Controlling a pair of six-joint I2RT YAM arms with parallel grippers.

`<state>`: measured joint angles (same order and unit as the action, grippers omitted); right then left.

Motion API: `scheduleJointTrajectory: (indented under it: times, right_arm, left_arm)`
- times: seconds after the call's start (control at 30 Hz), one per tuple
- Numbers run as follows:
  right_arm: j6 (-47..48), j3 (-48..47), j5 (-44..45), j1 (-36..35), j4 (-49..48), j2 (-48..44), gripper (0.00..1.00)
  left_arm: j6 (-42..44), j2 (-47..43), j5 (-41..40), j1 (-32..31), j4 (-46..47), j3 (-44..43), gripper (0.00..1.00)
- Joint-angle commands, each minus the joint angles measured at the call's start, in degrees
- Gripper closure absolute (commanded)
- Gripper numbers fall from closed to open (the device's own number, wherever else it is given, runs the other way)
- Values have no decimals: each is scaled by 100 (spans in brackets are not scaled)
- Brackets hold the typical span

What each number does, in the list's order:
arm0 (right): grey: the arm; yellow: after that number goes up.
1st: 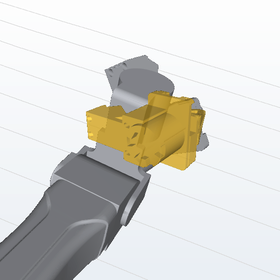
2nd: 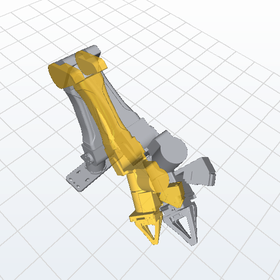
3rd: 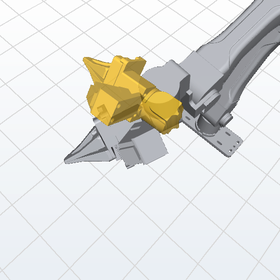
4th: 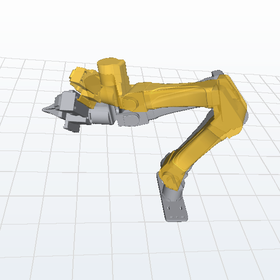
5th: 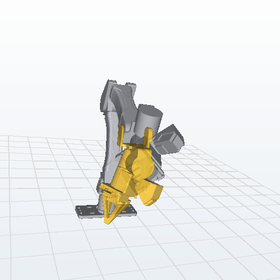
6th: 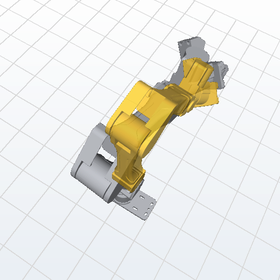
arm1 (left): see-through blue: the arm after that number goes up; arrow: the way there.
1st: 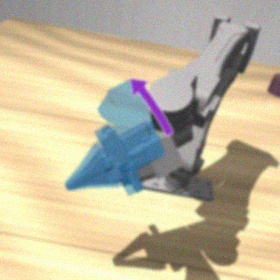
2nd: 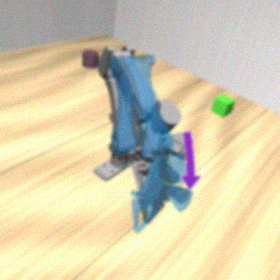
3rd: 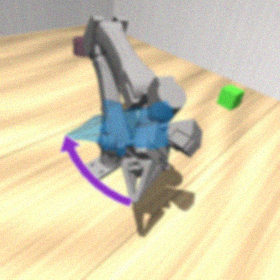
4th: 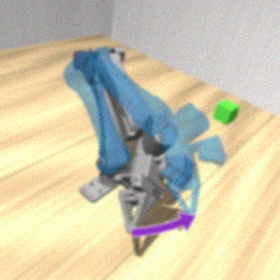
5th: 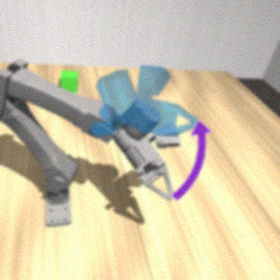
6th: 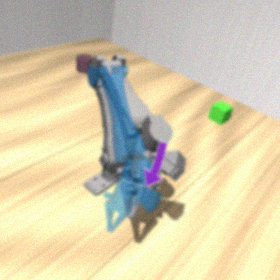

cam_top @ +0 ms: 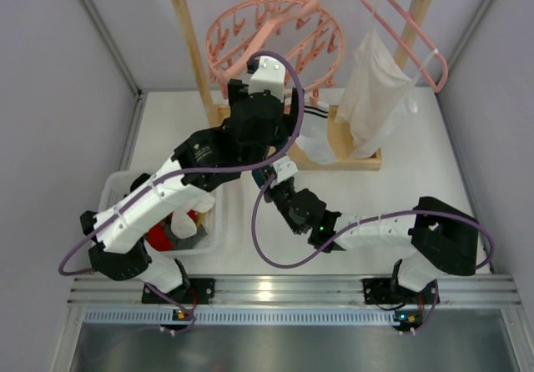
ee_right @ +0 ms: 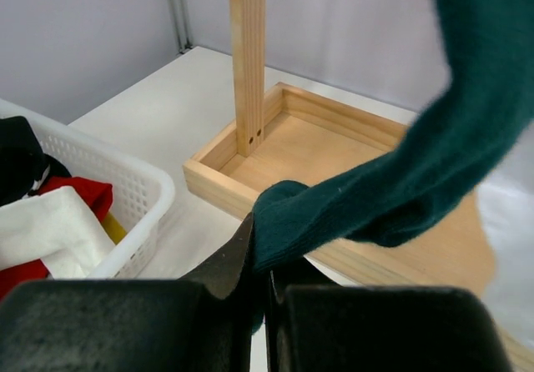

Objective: Remove the socks clipped to the hanger

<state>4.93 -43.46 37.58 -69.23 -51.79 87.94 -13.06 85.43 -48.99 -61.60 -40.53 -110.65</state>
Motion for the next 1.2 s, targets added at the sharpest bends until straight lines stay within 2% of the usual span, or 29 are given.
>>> scheduleJointTrajectory:
  times: [0.0,0.47,0.73,0.93,1.17]
  right_arm:
    - [-62,-206,127,-108,-121,12,100]
    - [-97,-154,-190,-231,-15,-75,100]
    - [-237,13,-190,-231,-156,-119,100]
    - [-431,83,-366,-231,-226,-198,100]
    - [-458,145,-629,-249,-253,-251,100]
  left_arm:
    - [50,202,-181,60,116,-106,9]
    - [-302,-157,65,350,125,421,11]
    - [-645,-316,574,772,256,773,12]
    - [-768,-395,1408,1255,704,1125,19]
    - [-689,-316,1638,1405,1030,1239,27]
